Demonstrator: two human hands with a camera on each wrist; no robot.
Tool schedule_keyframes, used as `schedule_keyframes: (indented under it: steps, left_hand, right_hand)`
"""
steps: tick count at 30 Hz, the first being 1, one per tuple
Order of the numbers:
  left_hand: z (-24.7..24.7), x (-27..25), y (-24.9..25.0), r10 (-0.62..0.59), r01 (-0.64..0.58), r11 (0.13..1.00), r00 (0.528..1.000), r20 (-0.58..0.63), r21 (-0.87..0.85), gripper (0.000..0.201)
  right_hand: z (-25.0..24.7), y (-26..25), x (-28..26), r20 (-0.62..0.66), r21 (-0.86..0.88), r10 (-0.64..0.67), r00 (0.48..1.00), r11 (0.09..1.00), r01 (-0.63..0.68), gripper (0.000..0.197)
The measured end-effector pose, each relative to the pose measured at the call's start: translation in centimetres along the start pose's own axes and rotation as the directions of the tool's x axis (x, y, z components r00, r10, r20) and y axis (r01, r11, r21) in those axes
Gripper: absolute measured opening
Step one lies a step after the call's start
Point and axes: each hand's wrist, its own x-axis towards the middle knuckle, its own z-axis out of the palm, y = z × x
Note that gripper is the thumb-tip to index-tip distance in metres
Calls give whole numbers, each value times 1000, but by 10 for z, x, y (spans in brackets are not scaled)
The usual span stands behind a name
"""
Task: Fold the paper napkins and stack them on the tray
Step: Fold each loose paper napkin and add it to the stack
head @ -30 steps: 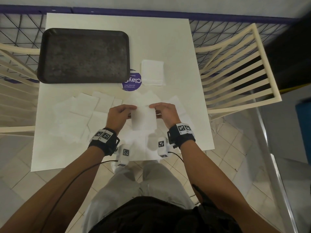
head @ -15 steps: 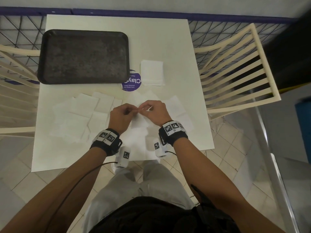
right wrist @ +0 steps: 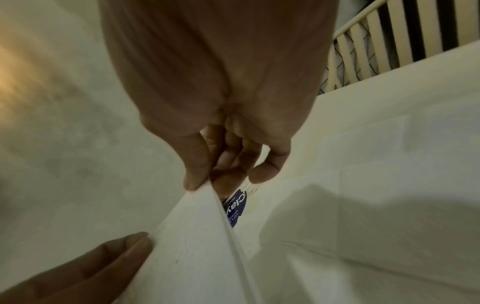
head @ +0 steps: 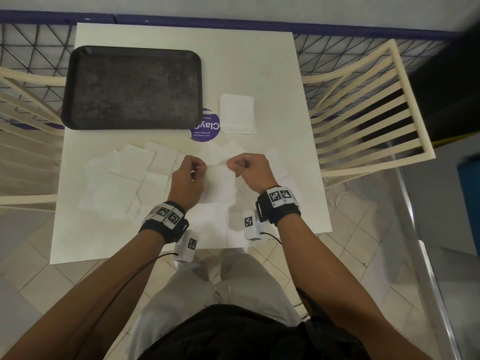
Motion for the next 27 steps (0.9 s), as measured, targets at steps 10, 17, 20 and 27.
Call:
schedule_keyframes:
  steps: [10,17,20,27]
  left_hand:
    - [-1,5,2,17,-17,1000,997,-78,0,7]
    - [-1,13,3,-20,18,1000,993,-120,-18,6]
    - [0,13,5,-81,77,996,992,-98,-46,13]
    - [7,13,-8,-170,172,985,973,156,4,18]
  right_hand:
    - [14,0,-9,-34,85,97,995,992,-94,23]
    - [20,3,-15,8,-50,116,993,992,-115,7]
    - [14,1,-6,-22,-104,91,996,990,-93,6]
    - [-23,-16,63,-172,-189,33,985,980,-66,19]
